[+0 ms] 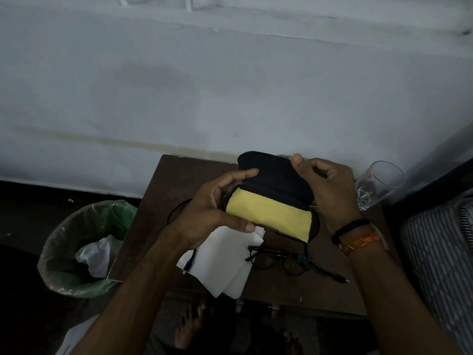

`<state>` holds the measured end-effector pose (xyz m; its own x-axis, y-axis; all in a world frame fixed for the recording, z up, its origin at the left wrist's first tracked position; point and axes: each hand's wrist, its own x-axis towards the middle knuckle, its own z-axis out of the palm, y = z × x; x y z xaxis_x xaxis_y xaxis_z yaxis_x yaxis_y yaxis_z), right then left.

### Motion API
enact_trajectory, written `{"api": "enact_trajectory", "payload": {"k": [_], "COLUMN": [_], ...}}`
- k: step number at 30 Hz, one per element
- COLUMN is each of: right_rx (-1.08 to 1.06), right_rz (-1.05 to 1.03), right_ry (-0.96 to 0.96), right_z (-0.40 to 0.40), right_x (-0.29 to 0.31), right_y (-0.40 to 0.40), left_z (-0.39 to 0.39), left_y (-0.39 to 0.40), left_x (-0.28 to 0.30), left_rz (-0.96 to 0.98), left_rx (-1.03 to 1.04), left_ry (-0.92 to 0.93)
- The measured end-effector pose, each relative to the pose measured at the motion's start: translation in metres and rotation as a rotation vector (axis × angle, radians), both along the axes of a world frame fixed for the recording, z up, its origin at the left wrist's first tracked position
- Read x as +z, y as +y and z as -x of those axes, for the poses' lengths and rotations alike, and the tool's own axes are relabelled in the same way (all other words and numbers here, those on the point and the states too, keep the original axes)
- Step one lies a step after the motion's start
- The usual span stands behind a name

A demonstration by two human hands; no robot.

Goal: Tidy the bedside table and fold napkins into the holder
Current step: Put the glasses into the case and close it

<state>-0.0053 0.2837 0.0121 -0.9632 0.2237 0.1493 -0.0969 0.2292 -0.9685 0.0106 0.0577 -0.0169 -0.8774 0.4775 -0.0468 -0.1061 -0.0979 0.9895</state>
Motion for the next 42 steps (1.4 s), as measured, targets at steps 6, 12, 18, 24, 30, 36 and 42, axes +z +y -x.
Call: {"api": "enact_trajectory", "payload": {"k": [6, 12, 18, 24, 30, 36, 42], "right_rx": [0.027, -0.335, 0.375, 0.654, 0.613, 0.539, 0.368], "right_rz": [0.076, -0.153, -0.722, -1.209, -1.259, -1.165, -0.917], "right_ry": [-0.086, 0.066, -0.182, -0.351, -0.419, -0.431, -0.185], "right_z": [-0.002, -0.001, -0.033, -0.048, -0.051, -0.045, -0.048], "right_x": [0.002, -0.005, -0.020, -0.060, -0.060, -0.054, -0.017], "right_y": [-0.002, 0.014, 0.006, -0.008, 0.000, 0.003, 0.001], "left_z": [0.001, 0.013, 0.021, 0.021, 0.021, 0.021, 0.021], "left_y": [0.001, -0.014, -0.019, -0.020, -0.022, -0.022, -0.021], "left_x": [-0.003, -0.007, -0.008, -0.009, -0.010, -0.015, -0.020], "left_rz": [0.014, -0.035, -0.043, -0.029, -0.063, -0.012, 0.036], "left_rx": [0.041, 0.231, 0.417, 0.434, 0.452, 0.422, 0.375], "left_ry": [-0.022, -0.049, -0.026, -0.002, -0.015, 0.007, -0.012]}}
